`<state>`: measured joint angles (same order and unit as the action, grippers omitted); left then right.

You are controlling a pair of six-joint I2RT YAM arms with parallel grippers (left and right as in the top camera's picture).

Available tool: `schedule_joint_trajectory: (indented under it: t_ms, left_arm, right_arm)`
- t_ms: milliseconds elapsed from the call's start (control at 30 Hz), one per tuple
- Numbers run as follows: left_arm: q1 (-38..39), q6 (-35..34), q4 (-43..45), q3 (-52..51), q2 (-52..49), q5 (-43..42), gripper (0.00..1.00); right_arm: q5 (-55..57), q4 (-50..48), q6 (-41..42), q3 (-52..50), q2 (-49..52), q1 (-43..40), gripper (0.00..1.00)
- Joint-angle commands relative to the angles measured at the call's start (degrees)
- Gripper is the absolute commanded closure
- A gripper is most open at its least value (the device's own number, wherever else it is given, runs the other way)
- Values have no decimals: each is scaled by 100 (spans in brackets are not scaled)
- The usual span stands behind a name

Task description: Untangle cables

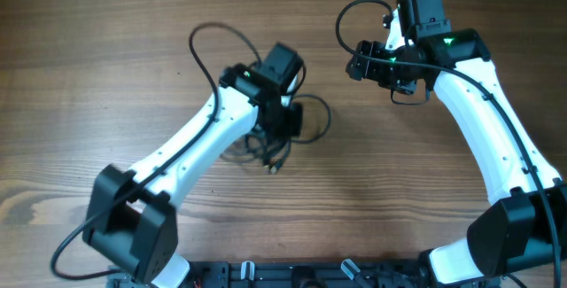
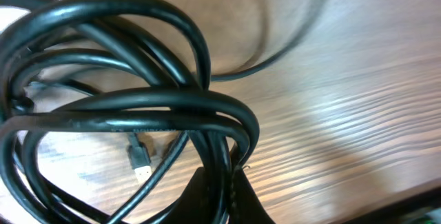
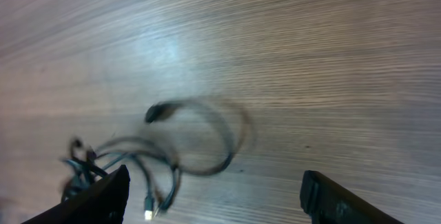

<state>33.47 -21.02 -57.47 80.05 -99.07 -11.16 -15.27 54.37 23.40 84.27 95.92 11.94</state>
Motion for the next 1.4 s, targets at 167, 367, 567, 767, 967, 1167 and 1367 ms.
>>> schedule_joint_trajectory:
  t_ms: [167, 367, 567, 767, 967, 1167, 1367]
  left_arm:
    - [-310, -348, 584, 848, 533, -1241, 90]
    - [-715, -354, 472, 846, 531, -2157, 91]
    - [-723, -673, 780, 846, 531, -2518, 91]
    - [-721, -693, 933, 846, 531, -2809, 91]
    - [-721, -691, 1014, 846, 531, -2892, 91]
    - [-723, -686, 1021, 846, 531, -2933, 92]
    - [-706, -645, 1014, 846, 531, -2933, 92]
  right_arm:
    - [-1961, -566, -699, 52, 20, 20, 19]
    - [-2697, -852, -1600, 55, 20, 13, 18]
    - [-3230, -1003, -1733, 55, 22, 26, 16]
    - [-3224, -1012, -1718, 55, 24, 160, 25]
    - [-2929, -1204, -1296, 55, 24, 485, 42]
    - [-1685, -1303, -507, 55, 24, 481, 64]
    - [-951, -1475, 203, 55, 24, 481, 76]
